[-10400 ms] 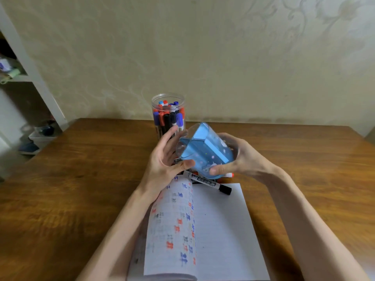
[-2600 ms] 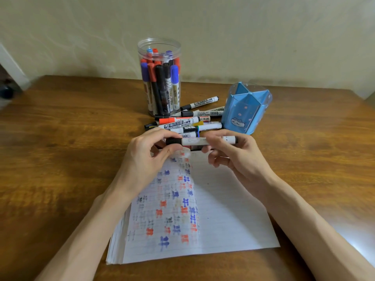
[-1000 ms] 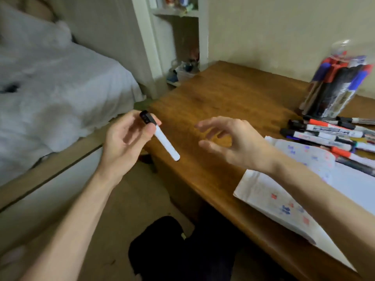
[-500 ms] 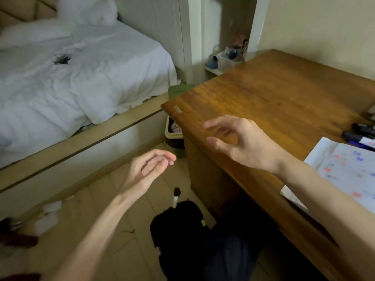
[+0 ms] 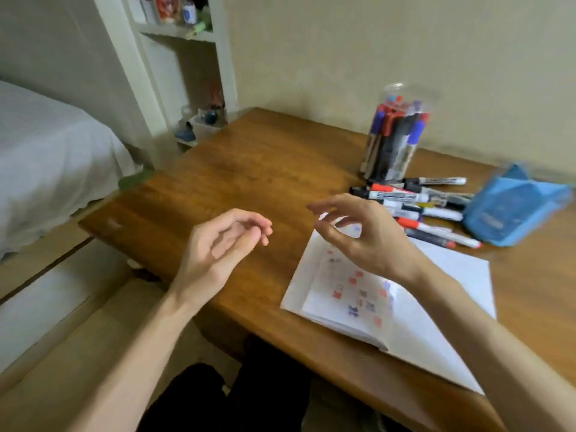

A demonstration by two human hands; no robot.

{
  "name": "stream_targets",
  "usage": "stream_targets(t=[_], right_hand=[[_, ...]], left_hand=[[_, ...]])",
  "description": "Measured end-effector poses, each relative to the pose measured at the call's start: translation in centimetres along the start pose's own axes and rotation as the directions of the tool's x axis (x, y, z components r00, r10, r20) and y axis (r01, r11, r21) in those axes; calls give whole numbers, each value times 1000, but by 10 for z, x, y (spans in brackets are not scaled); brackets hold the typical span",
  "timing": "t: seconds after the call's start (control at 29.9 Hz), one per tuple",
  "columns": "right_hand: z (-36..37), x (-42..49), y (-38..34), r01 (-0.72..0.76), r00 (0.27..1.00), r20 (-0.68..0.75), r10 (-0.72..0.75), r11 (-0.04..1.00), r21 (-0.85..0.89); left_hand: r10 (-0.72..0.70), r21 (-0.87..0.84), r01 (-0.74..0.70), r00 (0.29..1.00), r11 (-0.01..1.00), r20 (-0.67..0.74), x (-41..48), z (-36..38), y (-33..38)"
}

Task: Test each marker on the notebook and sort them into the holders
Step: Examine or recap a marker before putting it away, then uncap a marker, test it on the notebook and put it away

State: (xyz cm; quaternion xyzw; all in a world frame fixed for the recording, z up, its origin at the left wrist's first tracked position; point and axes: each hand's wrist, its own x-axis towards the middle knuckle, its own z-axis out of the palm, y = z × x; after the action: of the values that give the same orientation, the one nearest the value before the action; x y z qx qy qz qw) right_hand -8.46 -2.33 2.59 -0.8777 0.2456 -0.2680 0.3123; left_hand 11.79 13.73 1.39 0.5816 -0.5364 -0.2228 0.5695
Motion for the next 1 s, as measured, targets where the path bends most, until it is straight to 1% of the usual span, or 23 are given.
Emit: stream_targets(t=[0.1, 0.23, 0.3, 0.37, 0.43, 0.47, 0.57, 0.67, 0.74, 0.84, 0.94, 0.97, 1.0], right_hand=[[-37, -34, 25, -136, 985, -104, 135, 991, 4], [-67, -68, 54, -260, 950, -197, 244, 964, -58], [-76, -79, 67, -326, 918, -275, 287, 939, -108], [-82, -88, 79, -396, 867, -385, 316, 906, -150], [-85, -95, 93, -448, 825, -471, 312, 869, -209], [-85, -97, 98, -455, 820, -492, 293, 855, -248], [-84, -100, 115, -420, 842, -504, 191, 819, -391], [-84, -101, 123, -429, 845, -511, 158, 770, -472], [-85, -101, 128, -448, 836, -526, 156, 748, -489], [-87, -101, 133, -454, 829, -537, 158, 750, -481], [-87, -101, 134, -446, 827, -540, 154, 765, -465], [-87, -101, 134, -438, 827, -542, 149, 774, -457], [-87, -102, 133, -427, 831, -537, 145, 785, -449]], left_hand=[[50, -20, -48, 994, 999, 99, 29, 45, 8], [60, -54, -49, 972, 997, 227, 64, 100, 17], [56, -83, -35, 960, 996, 276, 78, 127, 19], [65, -92, -37, 947, 995, 316, 89, 149, 20], [81, -11, -83, 935, 997, 346, 99, 169, 22], [92, 37, -112, 932, 993, 351, 102, 178, 23], [89, 104, -135, 928, 985, 361, 107, 199, 30], [56, 211, -156, 907, 965, 418, 106, 210, 31], [8, 272, -146, 893, 951, 449, 106, 207, 29], [-93, 349, -102, 861, 932, 500, 106, 197, 23], [-206, 412, -61, 794, 909, 572, 107, 191, 15], [-225, 429, -58, 783, 902, 580, 108, 191, 14], [-237, 442, -49, 788, 896, 568, 108, 192, 13]])
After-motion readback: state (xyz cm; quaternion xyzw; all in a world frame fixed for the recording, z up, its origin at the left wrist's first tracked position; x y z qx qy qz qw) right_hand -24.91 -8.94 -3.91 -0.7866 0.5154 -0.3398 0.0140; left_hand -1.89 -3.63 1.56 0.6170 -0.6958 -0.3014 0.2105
